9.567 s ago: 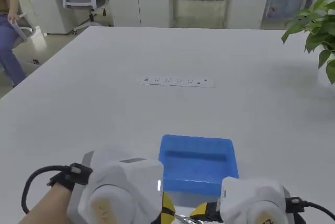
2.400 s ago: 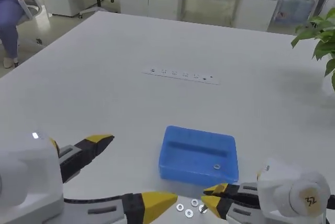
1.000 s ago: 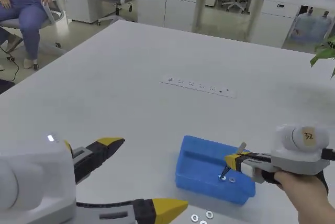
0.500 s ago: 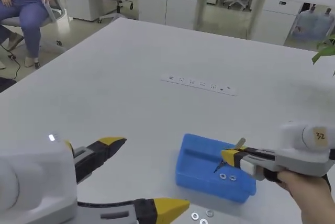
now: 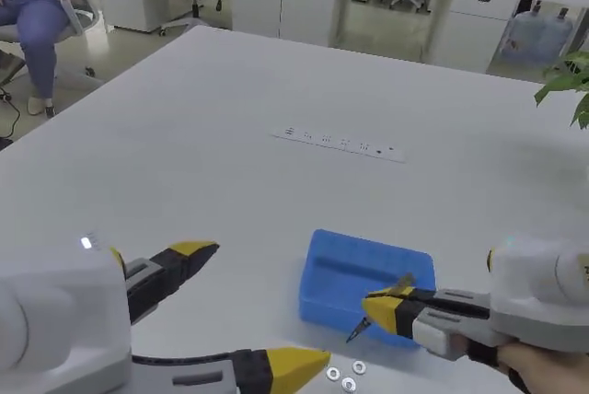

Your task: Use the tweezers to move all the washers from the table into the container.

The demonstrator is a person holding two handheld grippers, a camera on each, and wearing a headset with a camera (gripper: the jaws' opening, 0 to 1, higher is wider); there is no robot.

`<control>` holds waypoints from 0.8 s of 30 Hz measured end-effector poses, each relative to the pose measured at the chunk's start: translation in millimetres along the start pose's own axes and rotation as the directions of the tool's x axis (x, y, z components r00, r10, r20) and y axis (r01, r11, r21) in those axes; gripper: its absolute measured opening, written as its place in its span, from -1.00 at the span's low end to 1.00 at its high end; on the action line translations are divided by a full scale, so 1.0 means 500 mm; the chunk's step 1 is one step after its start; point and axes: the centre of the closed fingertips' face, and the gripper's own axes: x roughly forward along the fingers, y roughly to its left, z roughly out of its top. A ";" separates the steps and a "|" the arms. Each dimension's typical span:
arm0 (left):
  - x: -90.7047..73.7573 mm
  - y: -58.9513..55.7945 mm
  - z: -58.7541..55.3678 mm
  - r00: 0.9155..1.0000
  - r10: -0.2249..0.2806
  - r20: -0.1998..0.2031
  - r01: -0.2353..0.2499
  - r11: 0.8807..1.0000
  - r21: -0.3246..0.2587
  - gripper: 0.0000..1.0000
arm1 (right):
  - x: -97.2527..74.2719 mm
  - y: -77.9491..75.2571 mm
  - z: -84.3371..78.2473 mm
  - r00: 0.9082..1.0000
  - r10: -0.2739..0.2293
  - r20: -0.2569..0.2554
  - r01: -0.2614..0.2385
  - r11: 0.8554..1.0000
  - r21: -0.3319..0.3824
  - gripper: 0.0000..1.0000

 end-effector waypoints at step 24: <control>-0.002 -0.002 -0.011 1.000 -0.001 -0.019 0.001 1.000 -0.002 0.86 | 0.015 -0.029 -0.060 0.989 -0.108 -0.101 0.105 0.994 -0.035 -0.95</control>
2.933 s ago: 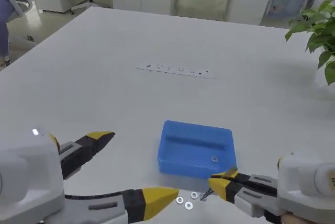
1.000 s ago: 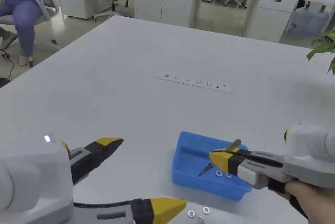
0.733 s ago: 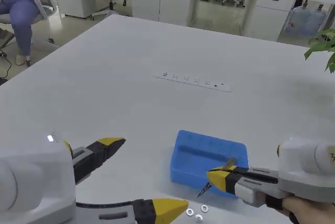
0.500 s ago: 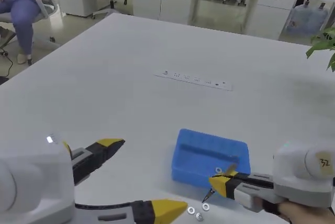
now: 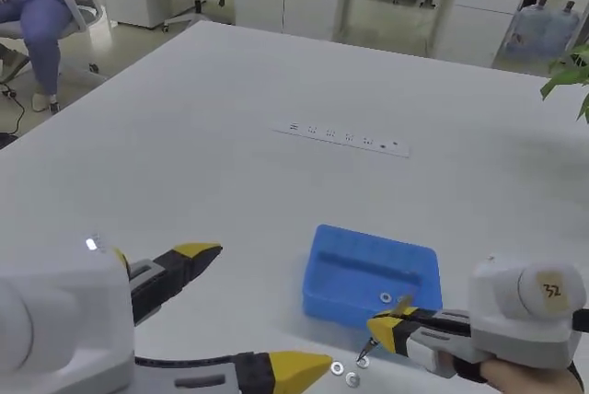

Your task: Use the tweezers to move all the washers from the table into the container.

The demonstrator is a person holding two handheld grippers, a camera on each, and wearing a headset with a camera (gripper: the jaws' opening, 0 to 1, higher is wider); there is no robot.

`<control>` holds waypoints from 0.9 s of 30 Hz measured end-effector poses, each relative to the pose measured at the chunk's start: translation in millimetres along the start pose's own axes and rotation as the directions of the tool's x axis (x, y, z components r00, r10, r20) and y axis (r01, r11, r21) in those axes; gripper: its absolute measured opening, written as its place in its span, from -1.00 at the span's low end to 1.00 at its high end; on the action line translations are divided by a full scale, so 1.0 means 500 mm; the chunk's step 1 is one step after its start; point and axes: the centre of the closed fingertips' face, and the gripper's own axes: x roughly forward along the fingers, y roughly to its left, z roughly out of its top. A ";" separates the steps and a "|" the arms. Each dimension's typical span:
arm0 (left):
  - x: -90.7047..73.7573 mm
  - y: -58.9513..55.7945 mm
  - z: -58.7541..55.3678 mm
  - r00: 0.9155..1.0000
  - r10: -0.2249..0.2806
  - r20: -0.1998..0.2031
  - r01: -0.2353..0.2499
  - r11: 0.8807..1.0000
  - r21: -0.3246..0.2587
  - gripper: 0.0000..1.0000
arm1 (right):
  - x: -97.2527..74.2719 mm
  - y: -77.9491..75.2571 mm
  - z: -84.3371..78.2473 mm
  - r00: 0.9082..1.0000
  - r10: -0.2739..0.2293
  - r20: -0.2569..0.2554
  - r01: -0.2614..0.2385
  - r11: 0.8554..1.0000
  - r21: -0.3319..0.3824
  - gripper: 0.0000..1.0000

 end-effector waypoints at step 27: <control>0.006 -0.017 -0.004 0.999 -0.025 -0.026 0.025 0.999 0.023 0.85 | 0.008 0.041 -0.023 0.998 0.015 -0.068 -0.029 0.974 -0.224 -0.96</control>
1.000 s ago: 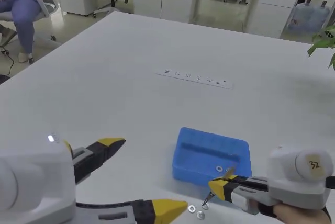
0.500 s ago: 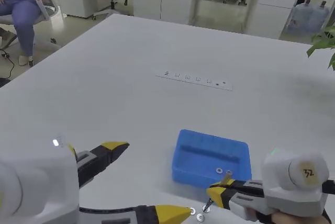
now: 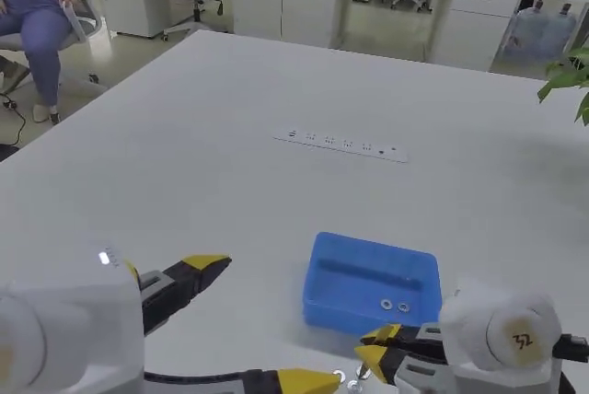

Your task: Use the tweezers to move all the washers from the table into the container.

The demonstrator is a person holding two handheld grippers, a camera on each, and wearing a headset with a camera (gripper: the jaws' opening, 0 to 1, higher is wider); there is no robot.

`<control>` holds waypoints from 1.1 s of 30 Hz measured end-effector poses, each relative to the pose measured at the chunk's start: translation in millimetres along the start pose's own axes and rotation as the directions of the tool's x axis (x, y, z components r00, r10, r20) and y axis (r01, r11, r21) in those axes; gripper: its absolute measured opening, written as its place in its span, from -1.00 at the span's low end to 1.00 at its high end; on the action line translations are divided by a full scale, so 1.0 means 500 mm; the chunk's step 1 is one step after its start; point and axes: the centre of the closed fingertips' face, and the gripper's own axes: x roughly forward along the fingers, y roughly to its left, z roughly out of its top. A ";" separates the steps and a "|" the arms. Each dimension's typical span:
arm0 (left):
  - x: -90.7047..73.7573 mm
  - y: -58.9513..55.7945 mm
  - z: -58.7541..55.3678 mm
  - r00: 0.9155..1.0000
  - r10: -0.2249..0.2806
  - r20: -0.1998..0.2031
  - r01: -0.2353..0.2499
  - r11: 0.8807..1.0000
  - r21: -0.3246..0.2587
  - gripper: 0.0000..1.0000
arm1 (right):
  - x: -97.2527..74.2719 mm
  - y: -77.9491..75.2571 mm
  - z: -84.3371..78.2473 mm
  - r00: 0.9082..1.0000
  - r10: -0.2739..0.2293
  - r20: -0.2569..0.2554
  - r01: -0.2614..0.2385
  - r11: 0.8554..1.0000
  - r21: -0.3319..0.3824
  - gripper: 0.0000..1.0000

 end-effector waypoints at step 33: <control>-0.019 0.013 -0.001 0.999 0.035 0.011 -0.035 0.999 -0.010 0.83 | -0.060 -0.180 0.177 0.939 -0.160 0.305 0.020 0.910 0.414 -0.96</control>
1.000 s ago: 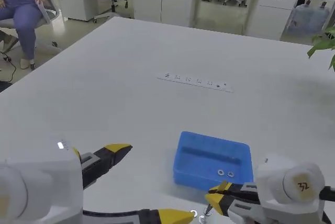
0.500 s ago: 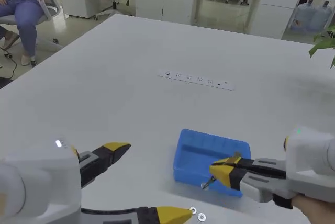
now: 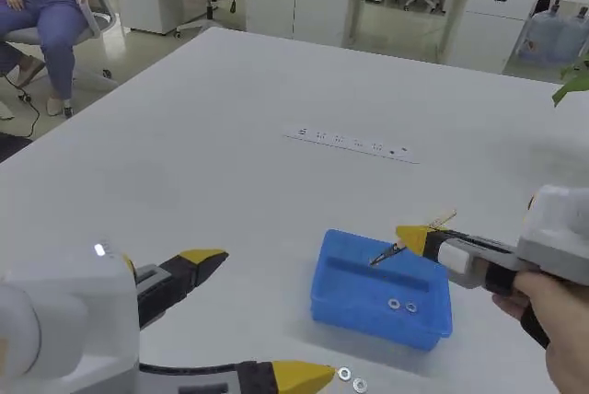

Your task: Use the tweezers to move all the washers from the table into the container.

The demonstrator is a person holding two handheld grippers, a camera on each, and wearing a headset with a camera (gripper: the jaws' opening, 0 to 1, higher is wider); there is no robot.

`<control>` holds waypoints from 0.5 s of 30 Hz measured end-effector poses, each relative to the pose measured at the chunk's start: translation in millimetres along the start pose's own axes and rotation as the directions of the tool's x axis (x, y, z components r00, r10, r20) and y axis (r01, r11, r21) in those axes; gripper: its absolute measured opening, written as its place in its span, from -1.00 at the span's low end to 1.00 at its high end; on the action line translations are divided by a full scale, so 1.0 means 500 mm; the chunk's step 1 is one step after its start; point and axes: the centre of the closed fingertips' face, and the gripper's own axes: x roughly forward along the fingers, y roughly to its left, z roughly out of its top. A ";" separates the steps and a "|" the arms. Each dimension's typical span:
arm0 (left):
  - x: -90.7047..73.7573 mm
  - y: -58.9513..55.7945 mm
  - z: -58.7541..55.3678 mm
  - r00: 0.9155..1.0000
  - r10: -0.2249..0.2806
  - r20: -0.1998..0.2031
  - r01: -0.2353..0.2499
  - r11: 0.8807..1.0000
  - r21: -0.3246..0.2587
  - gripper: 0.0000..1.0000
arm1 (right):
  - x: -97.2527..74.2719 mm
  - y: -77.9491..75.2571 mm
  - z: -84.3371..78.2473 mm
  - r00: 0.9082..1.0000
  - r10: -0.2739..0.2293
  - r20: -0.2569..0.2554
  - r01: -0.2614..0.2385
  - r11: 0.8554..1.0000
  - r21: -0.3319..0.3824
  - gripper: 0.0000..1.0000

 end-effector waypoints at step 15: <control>0.000 0.000 -0.003 1.000 -0.001 -0.006 0.001 1.000 0.002 0.82 | 0.047 -0.071 -0.100 0.969 -0.126 -0.211 0.136 0.990 0.032 -0.96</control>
